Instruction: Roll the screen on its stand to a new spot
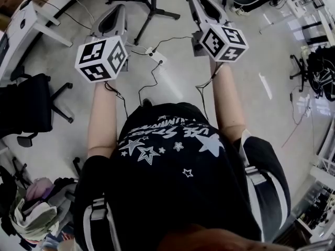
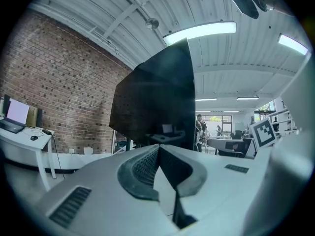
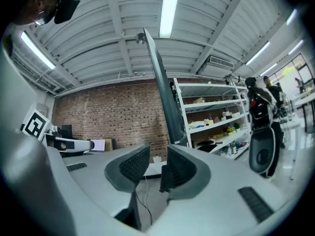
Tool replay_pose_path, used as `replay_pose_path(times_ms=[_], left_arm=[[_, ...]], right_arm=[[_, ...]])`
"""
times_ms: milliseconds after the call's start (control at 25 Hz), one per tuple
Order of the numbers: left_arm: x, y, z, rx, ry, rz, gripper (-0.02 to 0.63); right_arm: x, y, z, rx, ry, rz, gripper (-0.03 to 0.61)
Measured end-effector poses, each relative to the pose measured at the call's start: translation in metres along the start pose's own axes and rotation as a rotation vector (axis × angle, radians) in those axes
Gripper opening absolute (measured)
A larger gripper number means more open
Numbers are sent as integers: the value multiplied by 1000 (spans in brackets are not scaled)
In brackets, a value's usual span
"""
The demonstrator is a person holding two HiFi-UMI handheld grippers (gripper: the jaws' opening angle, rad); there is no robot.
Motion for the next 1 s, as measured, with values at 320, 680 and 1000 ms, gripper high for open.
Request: replay_pose_path(times_ms=[320,680,1000], left_arm=[[10,-12,-67,-4,6,6,8],[29,-23,-122,-9,24,25,8],[41,-32,-155,-7,36,31,8]], right_arm=[[42,0,-21,-9,27,47,50],[88,-4,-42,-22,31,112,6],[115,-6,-52,7,62,141,6]])
Point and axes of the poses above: the fingertips, and each gripper's own axes: x backward along the fingers, z to its left, y out of its top, the point moved 7 cm from there along x, backward along the fingers, and after that the axes turned 6 degrees about y, right-handed, at the moved point
